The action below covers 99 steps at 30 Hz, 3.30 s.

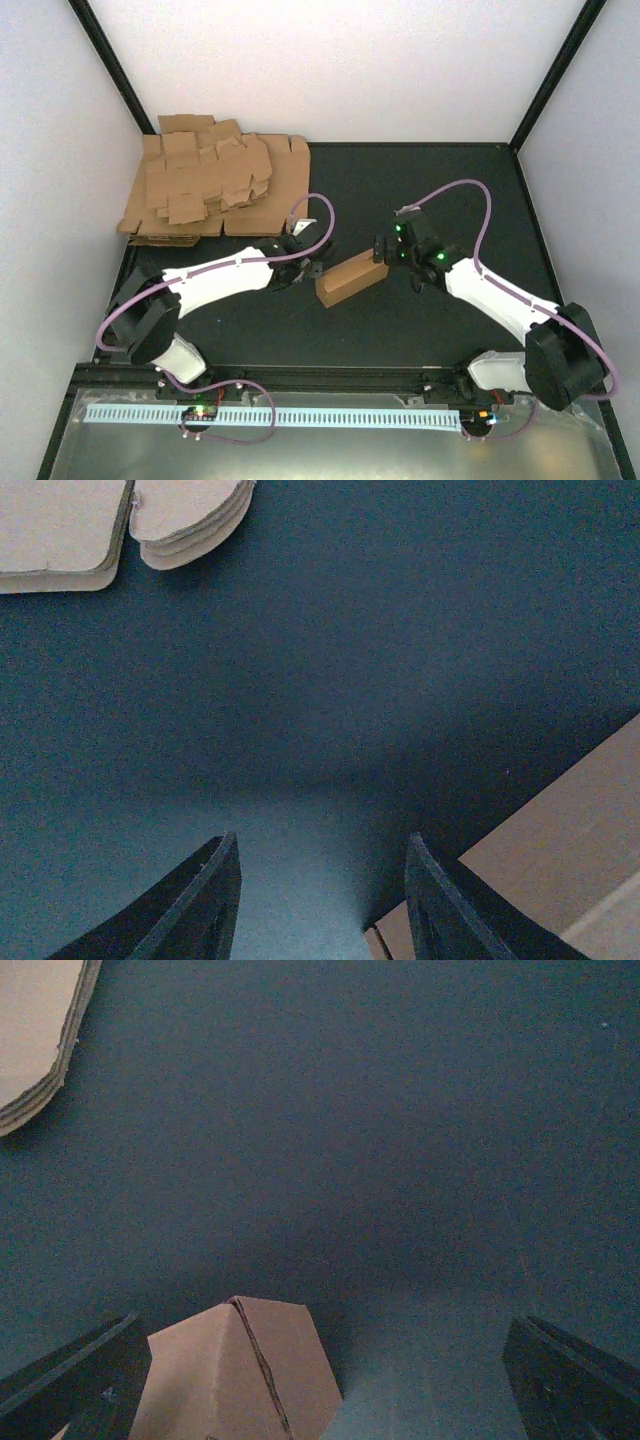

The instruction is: Fold the paper box

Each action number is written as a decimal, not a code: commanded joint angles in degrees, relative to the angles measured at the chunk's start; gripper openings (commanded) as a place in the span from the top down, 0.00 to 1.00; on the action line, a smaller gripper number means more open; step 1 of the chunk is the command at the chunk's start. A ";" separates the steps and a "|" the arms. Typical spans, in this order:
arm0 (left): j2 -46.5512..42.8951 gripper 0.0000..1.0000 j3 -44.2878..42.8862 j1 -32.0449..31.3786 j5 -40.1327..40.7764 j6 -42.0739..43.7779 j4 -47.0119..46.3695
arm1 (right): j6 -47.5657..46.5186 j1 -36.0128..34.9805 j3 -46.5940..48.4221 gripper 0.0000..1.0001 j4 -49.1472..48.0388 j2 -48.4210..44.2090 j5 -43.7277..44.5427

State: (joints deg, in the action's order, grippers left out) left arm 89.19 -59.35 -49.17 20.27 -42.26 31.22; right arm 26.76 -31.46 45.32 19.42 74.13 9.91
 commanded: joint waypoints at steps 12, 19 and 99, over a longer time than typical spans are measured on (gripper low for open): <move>-0.92 0.51 3.36 -5.40 7.47 -7.38 -3.27 | 3.37 -0.18 -12.49 0.01 -12.88 -1.07 -1.21; 2.15 0.50 3.27 -8.96 10.10 -9.52 -2.65 | 3.93 -0.18 -16.73 0.01 -17.04 -3.45 -1.60; -2.19 0.98 17.43 2.95 -63.67 10.36 -40.59 | 18.63 17.40 -9.27 0.98 -28.65 10.44 -58.67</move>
State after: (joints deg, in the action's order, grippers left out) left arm 86.35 -42.11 -46.50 -41.87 -31.73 -7.33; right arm 46.28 -14.37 36.86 -8.80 82.26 -48.82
